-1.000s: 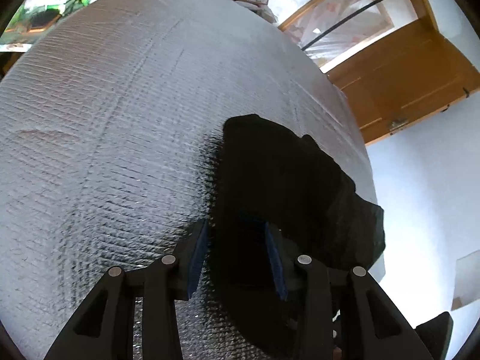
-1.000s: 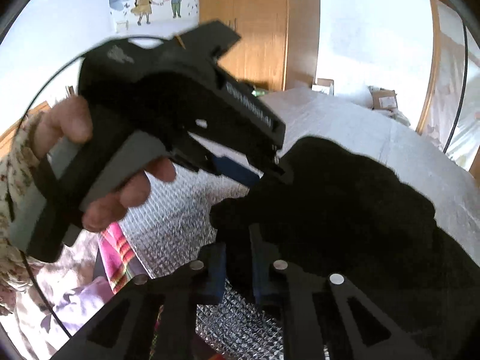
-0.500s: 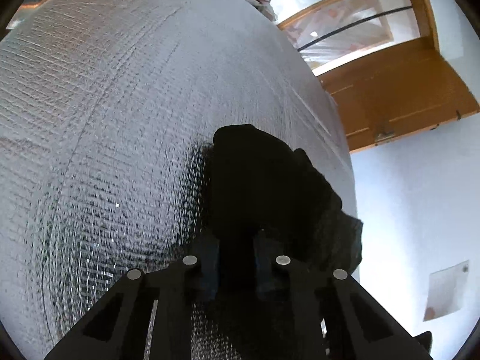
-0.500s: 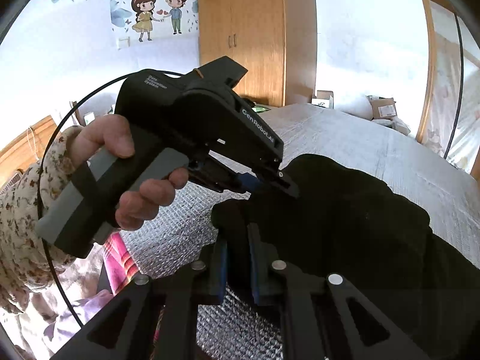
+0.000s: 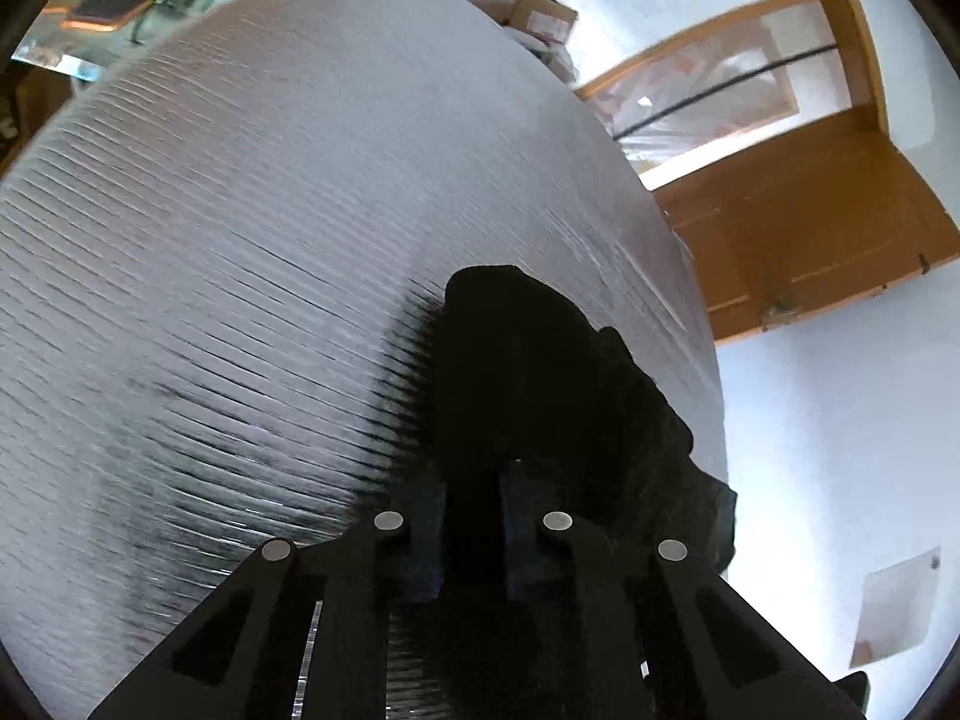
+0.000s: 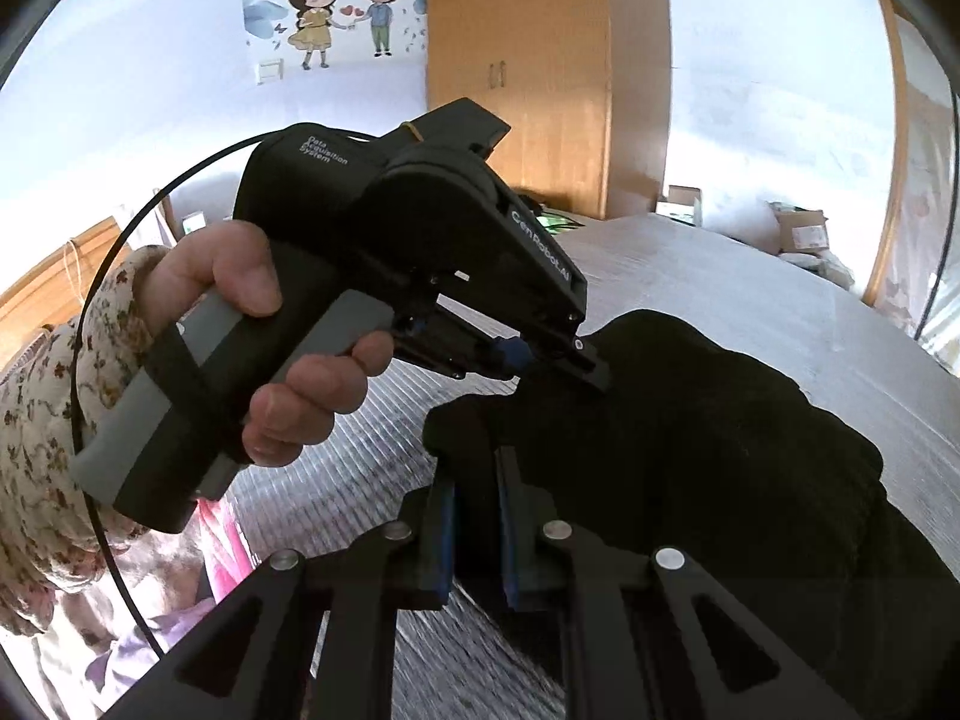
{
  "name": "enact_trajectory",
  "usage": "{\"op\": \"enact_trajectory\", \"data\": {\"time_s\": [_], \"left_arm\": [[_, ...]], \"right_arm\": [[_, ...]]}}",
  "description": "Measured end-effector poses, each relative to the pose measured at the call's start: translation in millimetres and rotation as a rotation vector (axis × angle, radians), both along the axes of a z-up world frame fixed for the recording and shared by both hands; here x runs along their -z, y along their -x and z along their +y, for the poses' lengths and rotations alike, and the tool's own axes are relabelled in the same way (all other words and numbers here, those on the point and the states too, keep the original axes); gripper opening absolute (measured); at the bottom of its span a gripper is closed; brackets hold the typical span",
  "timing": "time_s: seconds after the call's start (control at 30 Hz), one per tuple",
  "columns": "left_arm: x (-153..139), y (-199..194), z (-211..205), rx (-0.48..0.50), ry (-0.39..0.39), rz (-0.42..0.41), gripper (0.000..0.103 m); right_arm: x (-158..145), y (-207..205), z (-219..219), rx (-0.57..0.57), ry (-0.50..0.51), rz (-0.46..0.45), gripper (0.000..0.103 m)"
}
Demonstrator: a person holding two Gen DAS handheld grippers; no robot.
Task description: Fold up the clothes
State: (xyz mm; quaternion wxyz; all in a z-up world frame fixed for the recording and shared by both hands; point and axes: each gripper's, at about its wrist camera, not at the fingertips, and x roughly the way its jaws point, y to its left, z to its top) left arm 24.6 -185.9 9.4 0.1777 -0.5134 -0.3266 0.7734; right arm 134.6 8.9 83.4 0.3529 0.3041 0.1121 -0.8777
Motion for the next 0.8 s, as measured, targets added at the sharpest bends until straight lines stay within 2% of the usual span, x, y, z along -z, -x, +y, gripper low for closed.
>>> {"op": "enact_trajectory", "data": {"time_s": [0.17, 0.27, 0.5, 0.67, 0.8], "left_arm": [[-2.1, 3.4, -24.2, -0.043, 0.025, 0.003, 0.014], [7.0, 9.6, -37.7, -0.067, 0.020, 0.000, 0.014], [18.0, -3.5, -53.5, -0.077, 0.011, -0.005, 0.015], [9.9, -12.0, -53.5, -0.096, 0.068, 0.008, 0.019], [-9.3, -27.7, -50.8, -0.134, 0.151, 0.056, 0.020]], "right_arm": [[0.8, 5.0, -22.1, -0.047, 0.012, -0.003, 0.012], [3.2, 10.1, -31.2, -0.057, 0.020, -0.007, 0.012], [7.1, 23.7, -32.4, -0.070, 0.064, -0.082, 0.015], [-3.3, 17.6, -11.4, -0.064, 0.126, -0.077, 0.017], [-12.4, 12.2, 6.8, -0.056, 0.170, -0.067, 0.021]]}}
